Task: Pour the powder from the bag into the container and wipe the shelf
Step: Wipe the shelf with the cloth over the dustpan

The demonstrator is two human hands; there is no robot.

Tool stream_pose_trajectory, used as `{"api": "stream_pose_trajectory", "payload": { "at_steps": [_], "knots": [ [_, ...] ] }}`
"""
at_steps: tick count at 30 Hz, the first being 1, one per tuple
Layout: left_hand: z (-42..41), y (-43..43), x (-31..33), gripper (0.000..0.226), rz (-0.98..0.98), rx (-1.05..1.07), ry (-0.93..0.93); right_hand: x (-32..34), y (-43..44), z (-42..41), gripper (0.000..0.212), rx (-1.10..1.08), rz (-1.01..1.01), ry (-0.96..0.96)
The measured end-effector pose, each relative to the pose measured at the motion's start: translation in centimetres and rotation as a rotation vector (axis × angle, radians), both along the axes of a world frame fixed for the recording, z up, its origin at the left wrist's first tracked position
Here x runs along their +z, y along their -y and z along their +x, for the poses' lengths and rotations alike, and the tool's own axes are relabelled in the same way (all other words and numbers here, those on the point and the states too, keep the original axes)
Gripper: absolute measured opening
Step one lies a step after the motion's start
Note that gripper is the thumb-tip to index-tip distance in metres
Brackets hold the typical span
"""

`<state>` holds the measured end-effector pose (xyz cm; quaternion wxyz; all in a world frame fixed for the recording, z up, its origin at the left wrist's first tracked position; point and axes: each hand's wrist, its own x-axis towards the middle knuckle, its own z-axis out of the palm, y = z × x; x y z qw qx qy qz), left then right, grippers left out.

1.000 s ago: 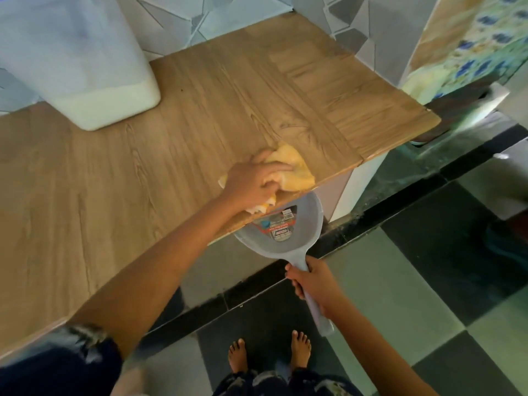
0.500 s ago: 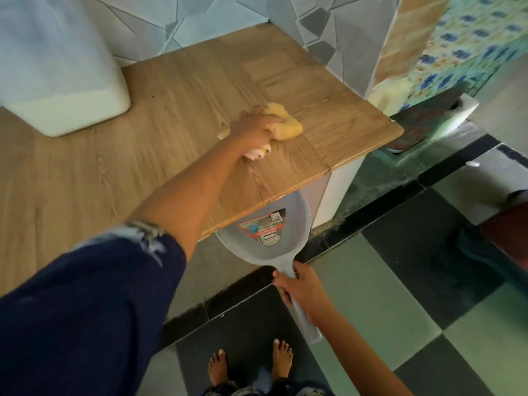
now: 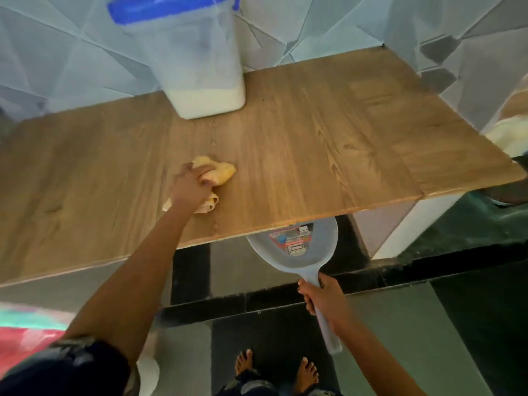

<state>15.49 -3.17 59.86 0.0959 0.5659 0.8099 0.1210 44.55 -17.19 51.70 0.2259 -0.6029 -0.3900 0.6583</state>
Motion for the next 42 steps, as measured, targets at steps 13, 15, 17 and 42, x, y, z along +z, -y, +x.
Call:
{"api": "stream_pose_trajectory", "payload": {
  "at_steps": [13, 15, 17, 42],
  "knots": [
    [6.2, 14.6, 1.4, 0.035, 0.151, -0.046, 1.189, 1.2, 4.9, -6.4, 0.001, 0.120, 0.028, 0.034],
    [2.0, 18.3, 1.3, 0.024, 0.200, 0.200, 1.345, 1.2, 6.4, -8.3, 0.002, 0.164, 0.028, 0.040],
    [-2.8, 22.7, 0.6, 0.021, 0.262, 0.351, 1.407, 0.9, 8.4, -10.5, 0.002, 0.225, 0.029, 0.051],
    [-39.2, 57.8, -16.0, 0.034, 0.565, 1.309, 1.381, -16.4, 30.7, -51.9, 0.012, 0.853, -0.349, 0.256]
  ]
}}
